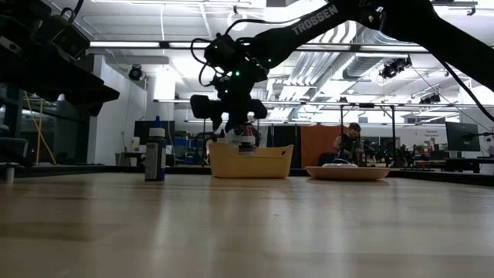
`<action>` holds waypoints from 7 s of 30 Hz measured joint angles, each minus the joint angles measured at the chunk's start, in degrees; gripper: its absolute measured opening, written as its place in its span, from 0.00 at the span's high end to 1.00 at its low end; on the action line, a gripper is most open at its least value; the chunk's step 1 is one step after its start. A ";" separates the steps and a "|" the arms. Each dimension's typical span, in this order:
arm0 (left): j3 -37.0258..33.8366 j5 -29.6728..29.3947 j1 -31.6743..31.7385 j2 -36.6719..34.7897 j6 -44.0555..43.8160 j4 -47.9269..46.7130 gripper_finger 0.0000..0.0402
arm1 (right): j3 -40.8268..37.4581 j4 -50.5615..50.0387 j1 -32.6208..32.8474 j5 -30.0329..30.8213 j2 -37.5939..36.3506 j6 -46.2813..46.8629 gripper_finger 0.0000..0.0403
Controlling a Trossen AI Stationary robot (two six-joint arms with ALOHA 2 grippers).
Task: Pick & Place food coloring
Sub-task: Put the large blue food coloring bottle into the yellow bin
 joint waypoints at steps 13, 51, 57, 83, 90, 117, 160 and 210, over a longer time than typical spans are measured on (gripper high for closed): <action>0.00 -0.01 0.01 0.01 0.00 0.02 0.59 | 0.09 -0.28 1.90 -15.20 -9.98 -29.28 0.64; 0.00 -0.07 0.00 0.00 0.00 0.03 0.59 | 21.32 -25.30 5.35 -56.37 -4.40 -36.82 0.56; 0.00 -0.07 -0.01 0.01 0.00 0.04 0.59 | 21.31 -23.10 5.70 -52.56 -3.12 -37.74 0.52; 0.00 -0.09 -0.01 0.00 0.00 0.02 0.59 | 11.70 -11.07 7.68 -48.02 4.53 -36.81 0.51; 0.00 -0.09 0.00 -0.01 0.00 0.02 0.59 | 10.14 -8.47 7.97 -45.73 4.45 -36.71 0.52; 0.00 -0.11 0.00 0.01 0.00 0.02 0.59 | 10.12 -7.34 7.97 -46.35 4.69 -36.35 0.52; 0.00 -0.11 0.01 0.01 0.00 0.02 0.59 | 10.10 -7.83 7.95 -45.55 6.05 -36.23 0.59; 0.00 -0.11 0.00 0.01 0.00 0.02 0.59 | 19.85 -17.68 6.76 -39.72 1.65 -37.69 0.75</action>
